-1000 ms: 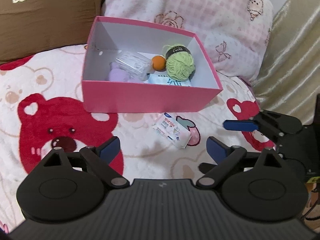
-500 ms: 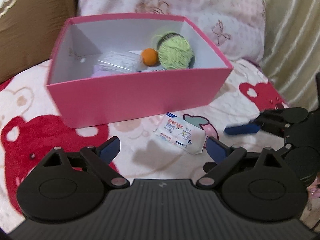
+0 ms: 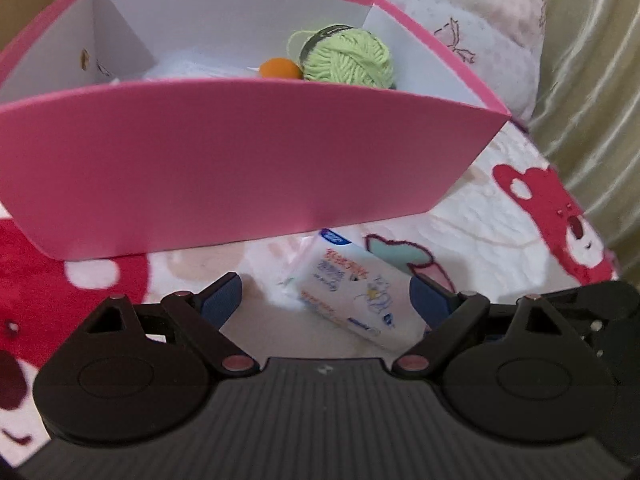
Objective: Organize objects
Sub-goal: 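Close the right gripper on the white wet-wipes packet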
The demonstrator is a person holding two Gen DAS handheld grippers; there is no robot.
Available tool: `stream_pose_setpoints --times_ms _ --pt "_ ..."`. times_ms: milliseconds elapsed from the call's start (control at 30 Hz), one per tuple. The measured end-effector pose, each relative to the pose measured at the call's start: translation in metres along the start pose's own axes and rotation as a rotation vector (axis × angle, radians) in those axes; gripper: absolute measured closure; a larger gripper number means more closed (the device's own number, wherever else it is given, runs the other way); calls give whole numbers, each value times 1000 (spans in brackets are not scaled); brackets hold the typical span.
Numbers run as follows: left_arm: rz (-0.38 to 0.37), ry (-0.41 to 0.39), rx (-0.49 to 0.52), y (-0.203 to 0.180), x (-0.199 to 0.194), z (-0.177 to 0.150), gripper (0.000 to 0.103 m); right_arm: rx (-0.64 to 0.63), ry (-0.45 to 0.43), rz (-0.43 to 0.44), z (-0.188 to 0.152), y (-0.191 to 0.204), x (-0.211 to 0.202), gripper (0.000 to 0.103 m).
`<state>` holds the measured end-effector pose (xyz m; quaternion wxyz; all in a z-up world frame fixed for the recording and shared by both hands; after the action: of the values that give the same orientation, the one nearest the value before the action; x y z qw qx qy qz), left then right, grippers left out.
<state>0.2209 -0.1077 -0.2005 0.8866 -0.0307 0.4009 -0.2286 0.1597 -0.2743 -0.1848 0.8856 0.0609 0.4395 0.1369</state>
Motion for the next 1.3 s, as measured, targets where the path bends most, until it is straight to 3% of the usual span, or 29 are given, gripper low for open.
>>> stream_pose_setpoints --times_ms 133,300,433,533,667,833,1000,1067,1167,1300 --pt "-15 -21 15 -2 6 2 21 -23 -43 -21 0 2 -1 69" --pt "-61 -29 -36 4 8 5 47 -44 -49 -36 2 1 3 69" --pt "-182 32 -160 16 3 0 49 -38 -47 -44 5 0 7 67" --pt "-225 56 -204 19 -6 -5 50 -36 -51 -55 6 -2 6 63" --pt "-218 103 -218 11 -12 -10 50 -37 -53 -61 7 -1 5 61" --pt "-213 248 -250 -1 -10 -15 50 -48 -69 -88 9 -6 -1 48" --pt "-162 209 -258 5 -21 -8 49 -42 -90 -84 7 -7 -6 18" --pt "-141 200 -246 6 -19 -9 51 -53 -99 -79 5 -9 -9 17" --pt "-116 196 -257 10 -9 -15 64 -33 -84 -72 5 -11 -2 17" --pt "-167 151 -357 14 -5 -17 70 9 -96 -66 3 -10 0 17"
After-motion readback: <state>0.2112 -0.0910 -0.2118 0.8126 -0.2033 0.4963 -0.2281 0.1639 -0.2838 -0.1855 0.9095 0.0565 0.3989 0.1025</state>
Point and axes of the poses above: each gripper's, at about its wrist camera, not at the fingertips, and x roughly the way its jaws point, y to its left, z to its top, the point moved 6 cm from there along x, roughly the way its jaws point, and after that the axes turned 4 degrees about x, right-handed, at the moved point
